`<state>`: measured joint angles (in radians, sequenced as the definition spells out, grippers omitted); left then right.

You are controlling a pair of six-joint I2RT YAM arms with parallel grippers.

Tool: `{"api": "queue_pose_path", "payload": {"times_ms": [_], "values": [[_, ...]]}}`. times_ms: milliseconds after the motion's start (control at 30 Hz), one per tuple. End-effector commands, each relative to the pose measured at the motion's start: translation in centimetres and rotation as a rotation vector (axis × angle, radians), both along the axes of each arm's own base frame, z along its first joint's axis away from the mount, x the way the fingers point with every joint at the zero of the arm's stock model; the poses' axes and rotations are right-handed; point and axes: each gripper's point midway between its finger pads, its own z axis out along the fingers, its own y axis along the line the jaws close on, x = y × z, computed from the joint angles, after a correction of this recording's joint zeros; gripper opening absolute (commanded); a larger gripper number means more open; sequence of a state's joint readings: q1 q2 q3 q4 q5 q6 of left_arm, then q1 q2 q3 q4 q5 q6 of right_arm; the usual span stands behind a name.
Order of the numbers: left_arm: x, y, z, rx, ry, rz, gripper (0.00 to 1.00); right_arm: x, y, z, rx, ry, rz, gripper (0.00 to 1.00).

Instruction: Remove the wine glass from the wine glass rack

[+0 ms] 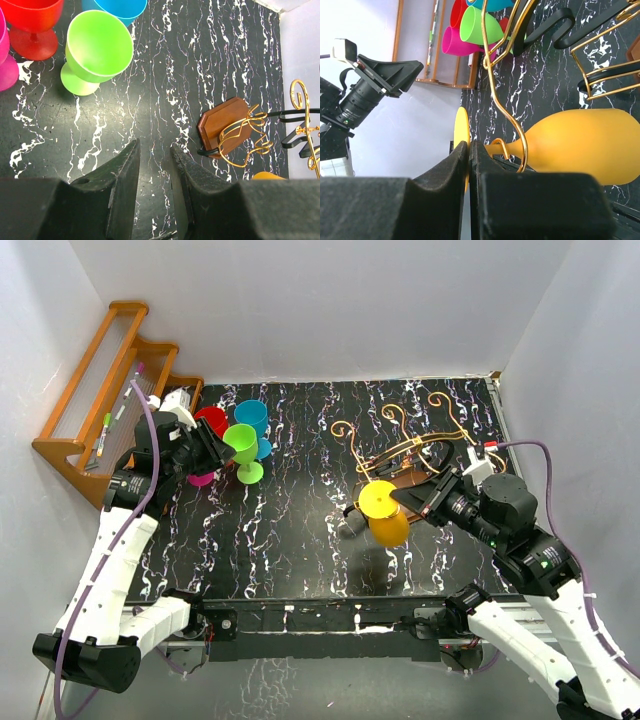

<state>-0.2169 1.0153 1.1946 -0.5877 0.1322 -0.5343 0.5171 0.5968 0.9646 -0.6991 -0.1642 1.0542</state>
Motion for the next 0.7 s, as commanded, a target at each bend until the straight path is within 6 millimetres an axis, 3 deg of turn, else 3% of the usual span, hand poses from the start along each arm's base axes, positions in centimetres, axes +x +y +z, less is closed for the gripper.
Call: {"api": "queue_pose_path", "payload": {"times_ms": [0, 467, 667], "values": [[-0.2, 0.0, -0.3, -0.001, -0.002, -0.01, 0.29, 0.1, -0.4, 1.9, 0.004, -0.065, -0.014, 0.08], [0.1, -0.3, -0.5, -0.013, 0.002, -0.014, 0.29, -0.3, -4.4, 1.3, -0.031, -0.065, -0.205, 0.08], [0.1, -0.2, -0.3, -0.01, -0.002, -0.01, 0.29, 0.6, -2.9, 1.8, -0.003, -0.107, -0.151, 0.08]]}}
